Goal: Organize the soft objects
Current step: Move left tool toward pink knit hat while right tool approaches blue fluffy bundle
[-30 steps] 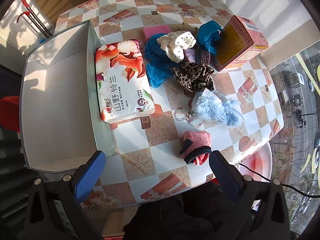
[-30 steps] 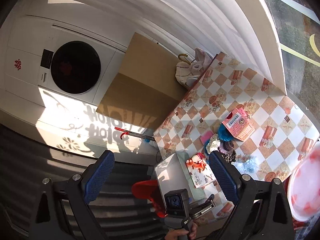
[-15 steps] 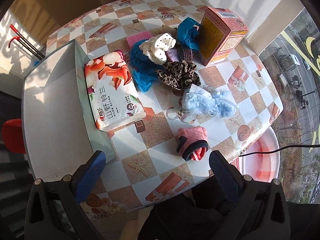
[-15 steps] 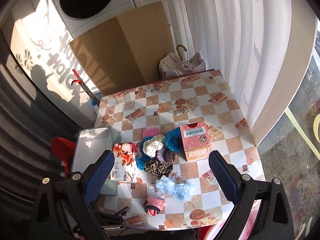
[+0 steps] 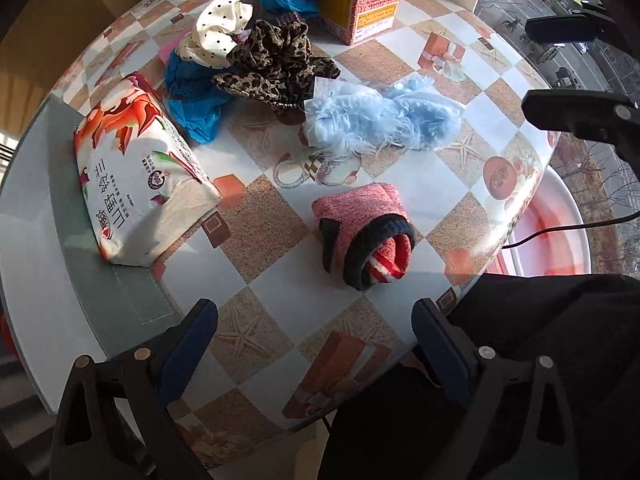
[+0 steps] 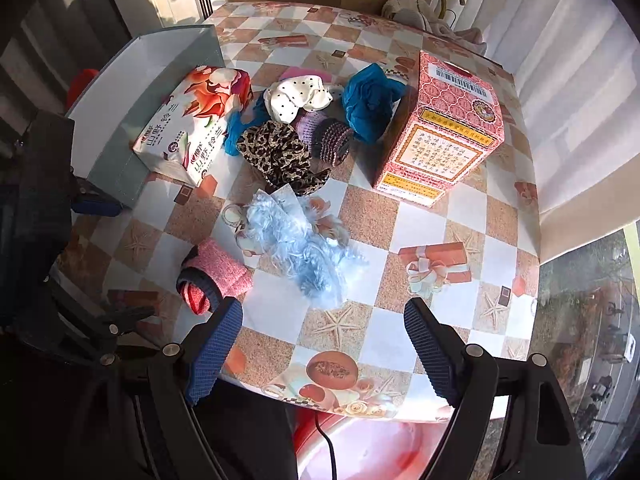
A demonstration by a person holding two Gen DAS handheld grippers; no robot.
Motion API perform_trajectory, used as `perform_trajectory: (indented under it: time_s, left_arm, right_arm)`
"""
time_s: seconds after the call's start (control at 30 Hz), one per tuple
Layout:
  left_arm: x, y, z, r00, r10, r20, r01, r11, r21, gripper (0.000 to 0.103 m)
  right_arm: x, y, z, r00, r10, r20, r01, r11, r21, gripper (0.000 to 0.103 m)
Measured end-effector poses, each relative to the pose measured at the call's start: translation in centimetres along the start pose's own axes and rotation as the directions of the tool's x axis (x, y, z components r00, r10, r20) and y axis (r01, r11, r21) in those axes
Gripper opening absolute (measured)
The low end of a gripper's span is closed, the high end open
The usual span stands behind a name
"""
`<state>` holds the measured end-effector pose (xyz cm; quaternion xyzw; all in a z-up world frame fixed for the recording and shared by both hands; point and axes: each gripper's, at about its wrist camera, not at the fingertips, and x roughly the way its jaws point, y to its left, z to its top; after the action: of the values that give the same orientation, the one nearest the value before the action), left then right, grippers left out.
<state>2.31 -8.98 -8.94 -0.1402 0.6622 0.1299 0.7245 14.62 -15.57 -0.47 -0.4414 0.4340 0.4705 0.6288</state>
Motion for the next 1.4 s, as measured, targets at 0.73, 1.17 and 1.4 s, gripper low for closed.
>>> perform_trajectory:
  time_s: [0.73,1.17,1.4]
  left_arm:
    - [1.5,-2.6,1.3,0.991,0.125,-0.052,-0.132,0.979,-0.154,0.095]
    - [0.7,-2.1,0.8,0.985,0.143,-0.093,-0.159,0.968,-0.193,0.095]
    - [1.3,-2.0,1.8,0.989,0.121,-0.089,-0.136,0.974,-0.183,0.095]
  right_arm:
    - [-2.3,-4.6,2.3,0.958,0.105,0.267,-0.049,0.977,-0.207,0.103]
    - [3.9,-5.2,1.8,0.946,0.322,-0.045,-0.325,0.938,-0.119,0.103]
    - [4.6,-6.0,0.9,0.978,0.208,-0.009,-0.208,0.973,-0.105,0.103]
